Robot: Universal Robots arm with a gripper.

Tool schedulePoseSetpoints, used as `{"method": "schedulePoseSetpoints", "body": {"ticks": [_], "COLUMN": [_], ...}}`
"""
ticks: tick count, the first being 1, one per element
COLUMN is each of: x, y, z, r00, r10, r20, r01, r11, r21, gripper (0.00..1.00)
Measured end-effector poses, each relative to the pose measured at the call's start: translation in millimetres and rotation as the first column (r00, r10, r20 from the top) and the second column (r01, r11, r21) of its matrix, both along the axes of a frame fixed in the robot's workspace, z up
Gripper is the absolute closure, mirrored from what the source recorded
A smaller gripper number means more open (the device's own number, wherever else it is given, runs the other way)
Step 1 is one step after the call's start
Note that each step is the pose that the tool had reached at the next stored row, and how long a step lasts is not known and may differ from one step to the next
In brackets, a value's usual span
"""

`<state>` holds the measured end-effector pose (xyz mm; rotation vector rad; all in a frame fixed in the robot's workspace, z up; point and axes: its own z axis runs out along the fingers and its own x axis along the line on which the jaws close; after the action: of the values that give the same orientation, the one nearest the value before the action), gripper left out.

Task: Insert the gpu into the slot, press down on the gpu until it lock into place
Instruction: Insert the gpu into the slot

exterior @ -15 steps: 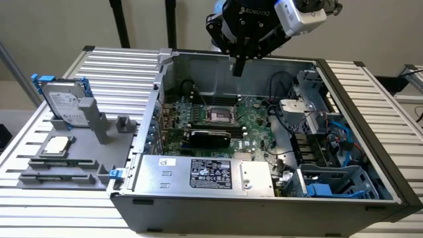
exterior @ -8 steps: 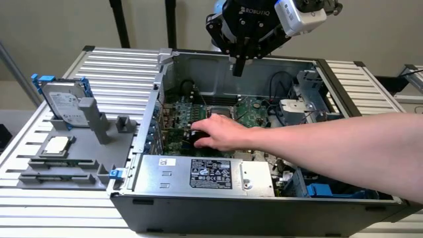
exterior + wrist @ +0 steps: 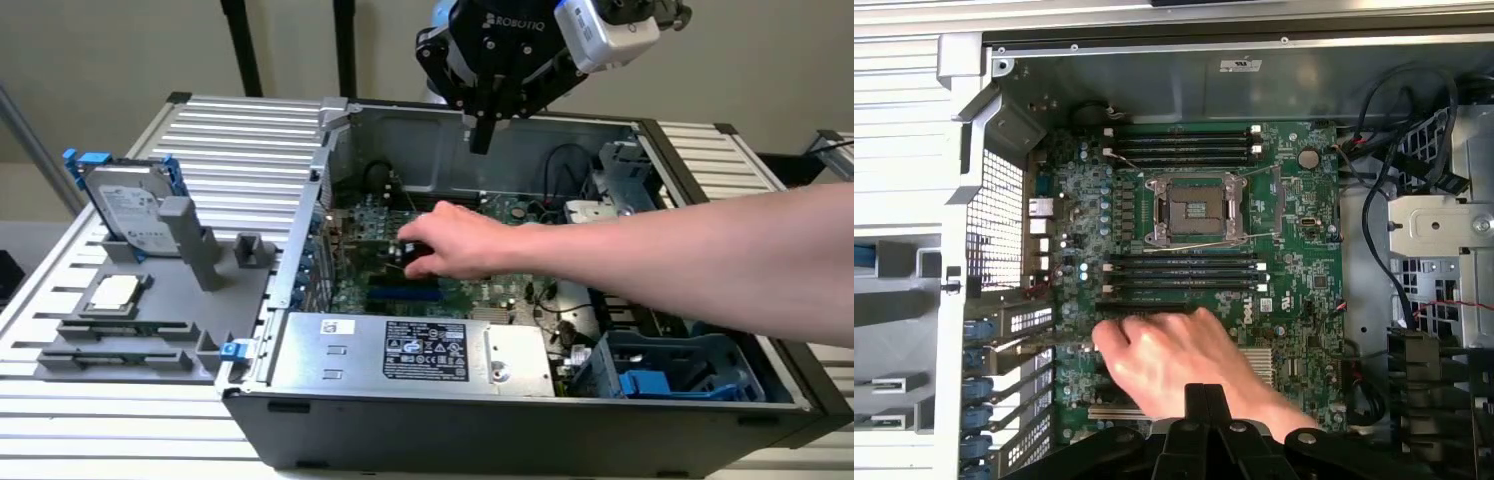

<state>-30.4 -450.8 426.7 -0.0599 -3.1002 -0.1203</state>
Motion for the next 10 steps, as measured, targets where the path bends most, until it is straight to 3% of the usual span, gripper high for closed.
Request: {"method": "schedulePoseSetpoints", "body": {"ticks": [7, 10], "x": [0.0, 0.0], "y": [0.0, 0.0], "z": [0.0, 0.0], "r00": [1.0000, 1.0000], "r10": [0.000, 0.000], "r20": [0.0000, 0.0000], "r01": [0.000, 0.000], "r11": [1.0000, 1.0000], "r21": [0.0000, 0.0000], "gripper": [0.89, 0.76]}}
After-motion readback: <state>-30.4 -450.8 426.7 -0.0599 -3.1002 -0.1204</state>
